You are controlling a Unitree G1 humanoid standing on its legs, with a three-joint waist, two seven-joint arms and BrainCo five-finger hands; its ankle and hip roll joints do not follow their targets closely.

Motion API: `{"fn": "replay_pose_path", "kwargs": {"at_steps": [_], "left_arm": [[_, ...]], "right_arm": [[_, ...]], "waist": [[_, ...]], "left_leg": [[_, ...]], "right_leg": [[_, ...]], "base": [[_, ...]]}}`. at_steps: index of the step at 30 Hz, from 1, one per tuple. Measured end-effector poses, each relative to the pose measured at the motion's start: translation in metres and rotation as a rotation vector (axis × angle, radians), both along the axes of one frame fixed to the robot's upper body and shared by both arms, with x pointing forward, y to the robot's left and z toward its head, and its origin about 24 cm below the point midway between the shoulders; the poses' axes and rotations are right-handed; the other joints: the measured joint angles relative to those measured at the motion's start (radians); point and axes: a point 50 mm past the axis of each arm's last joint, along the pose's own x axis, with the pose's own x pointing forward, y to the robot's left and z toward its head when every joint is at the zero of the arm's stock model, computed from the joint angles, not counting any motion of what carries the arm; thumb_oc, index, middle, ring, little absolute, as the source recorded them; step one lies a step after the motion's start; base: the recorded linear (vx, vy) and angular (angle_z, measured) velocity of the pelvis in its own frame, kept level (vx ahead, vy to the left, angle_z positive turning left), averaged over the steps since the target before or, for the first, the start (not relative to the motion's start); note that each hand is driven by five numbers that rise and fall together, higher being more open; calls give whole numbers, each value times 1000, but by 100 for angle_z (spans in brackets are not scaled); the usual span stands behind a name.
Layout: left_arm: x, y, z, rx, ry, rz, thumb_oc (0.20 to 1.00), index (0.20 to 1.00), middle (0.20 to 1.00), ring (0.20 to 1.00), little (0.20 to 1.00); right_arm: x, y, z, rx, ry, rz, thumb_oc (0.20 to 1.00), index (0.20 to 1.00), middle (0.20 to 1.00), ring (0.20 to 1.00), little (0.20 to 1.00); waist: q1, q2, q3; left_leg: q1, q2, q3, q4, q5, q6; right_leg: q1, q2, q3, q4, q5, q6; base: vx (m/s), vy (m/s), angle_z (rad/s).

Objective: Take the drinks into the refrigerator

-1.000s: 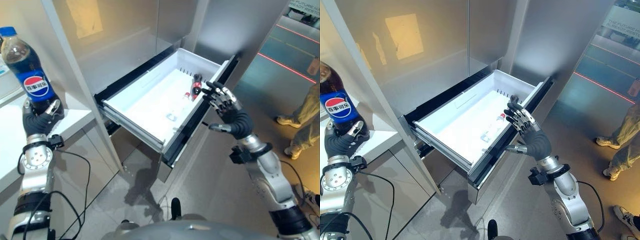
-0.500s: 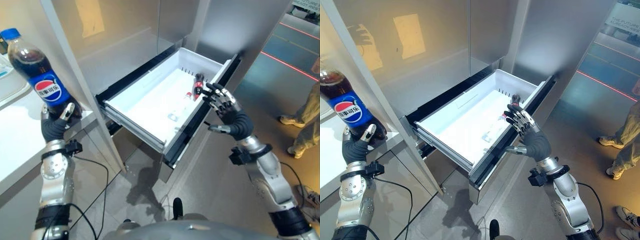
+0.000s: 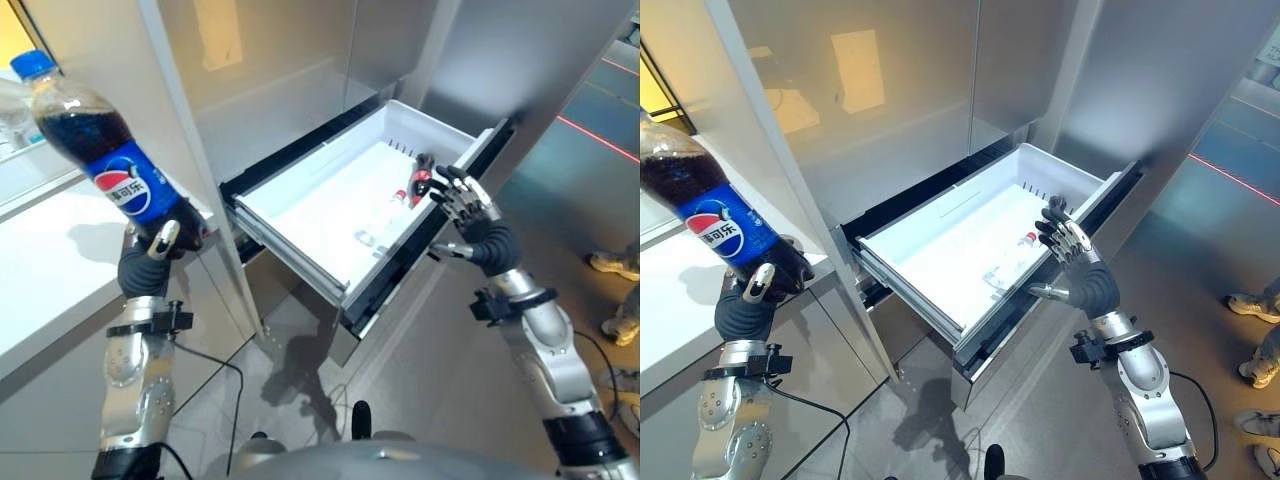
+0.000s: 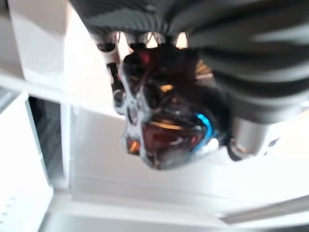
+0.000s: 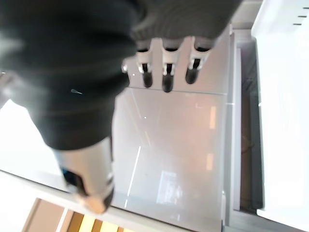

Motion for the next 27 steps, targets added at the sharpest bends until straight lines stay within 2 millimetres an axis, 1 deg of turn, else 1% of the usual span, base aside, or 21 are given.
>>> {"fn": "replay_pose_path", "kwargs": {"at_steps": [3, 4, 5, 8, 10, 11, 12, 14, 17, 20, 21, 23, 25, 26, 27], "left_arm": [[2, -12, 1, -12, -5, -100, 200, 200, 200, 200, 200], [2, -14, 2, -6, -4, -119, 200, 200, 200, 200, 200], [3, -21, 2, 14, 8, -188, 200, 200, 200, 200, 200], [4, -34, 3, 72, 40, -322, 200, 200, 200, 200, 200], [4, -51, 3, 156, 66, -475, 200, 200, 200, 200, 200], [4, -56, 3, 177, 75, -522, 200, 200, 200, 200, 200], [2, -66, 1, 210, 89, -607, 200, 200, 200, 200, 200], [1, -76, -2, 247, 107, -694, 200, 200, 200, 200, 200], [4, -84, -3, 301, 133, -759, 200, 200, 200, 200, 200], [7, -85, 0, 369, 140, -799, 200, 200, 200, 200, 200], [7, -84, 1, 381, 143, -803, 200, 200, 200, 200, 200], [7, -82, 1, 423, 157, -816, 200, 200, 200, 200, 200], [7, -81, 2, 452, 166, -833, 200, 200, 200, 200, 200], [7, -81, 2, 457, 167, -834, 200, 200, 200, 200, 200], [8, -79, 2, 469, 172, -832, 200, 200, 200, 200, 200]], "right_arm": [[15, 2, -7, 45, 50, 21, 1000, 1000, 1000, 1000, 1000], [16, 3, -6, 58, 54, 31, 1000, 1000, 1000, 1000, 1000], [18, 7, -4, 93, 62, 80, 1000, 1000, 1000, 1000, 1000], [25, 18, 2, 116, 83, 194, 1000, 1000, 1000, 1000, 1000], [34, 27, 16, 89, 68, 284, 1000, 1000, 1000, 1000, 1000], [38, 30, 20, 83, 62, 304, 1000, 1000, 1000, 1000, 1000], [44, 36, 31, 73, 37, 335, 1000, 1000, 1000, 1000, 1000], [51, 43, 42, 56, 12, 370, 1000, 1000, 1000, 1000, 1000], [61, 57, 50, 9, 24, 435, 1000, 1000, 1000, 1000, 1000], [65, 73, 47, 11, 74, 518, 1000, 1000, 1000, 1000, 1000], [65, 76, 46, 11, 87, 535, 1000, 1000, 1000, 1000, 1000], [62, 91, 39, 14, 144, 621, 1000, 1000, 1000, 1000, 1000], [60, 98, 35, 15, 185, 676, 1000, 1000, 1000, 1000, 1000], [60, 99, 34, 16, 192, 684, 1000, 1000, 1000, 1000, 1000], [55, 103, 34, 9, 204, 725, 1000, 1000, 1000, 1000, 1000]], "waist": [[2, -1, 0], [3, 0, 0], [5, 0, 0], [4, -1, -1], [3, -1, -1], [1, -1, -1], [0, -1, -1], [1, -1, -1], [-3, -1, -1], [0, -2, -1], [1, -2, -1], [3, -2, -1], [4, -2, -1], [5, -2, -1], [5, -3, -2]], "left_leg": [[1, -1, -11, 0, 1, 4], [1, -1, -13, 0, 0, 5], [2, -1, -17, 0, 1, 5], [4, -2, -18, 0, 1, 6], [4, -3, -18, 0, 2, 6], [5, -3, -17, 0, 3, 3], [6, -3, -16, 0, 4, 1], [7, -3, -15, 0, 4, 1], [18, -2, -11, 0, 4, 0], [22, -3, -9, -1, 2, 2], [23, -3, -8, -1, 1, 2], [23, -3, -5, 0, 1, 2], [23, -4, -4, 0, 2, -1], [23, -4, -4, 0, 2, -1], [23, -4, -2, 0, 2, -1]], "right_leg": [[7, -2, -10, 0, -1, 1], [8, -3, -11, 0, -1, 1], [11, -3, -13, 0, -2, 1], [13, -3, -13, 0, -2, 0], [14, -4, -13, 0, -1, 1], [15, -3, -13, 0, -1, 1], [15, -3, -12, 0, -1, 1], [16, -3, -12, 0, 0, 1], [24, -2, -10, 0, 0, 1], [27, -2, -8, 0, 0, 1], [27, -2, -7, 0, 0, 1], [25, -1, -3, 0, 0, 1], [25, -2, 0, 0, 0, 2], [25, -2, 0, 0, 0, 2], [25, -1, 1, 0, 0, 2]], "base": [[-13, -15, 9], [-8, -15, 9], [-10, -11, 8], [-2, -3, 2], [0, 0, 0], [0, 0, 0], [0, 0, 0], [0, 0, 0], [-2, -1, -2], [0, 0, 0], [11, 3, -4], [5, 2, -2], [0, 0, 0], [0, 0, 0], [0, 0, 0]]}}
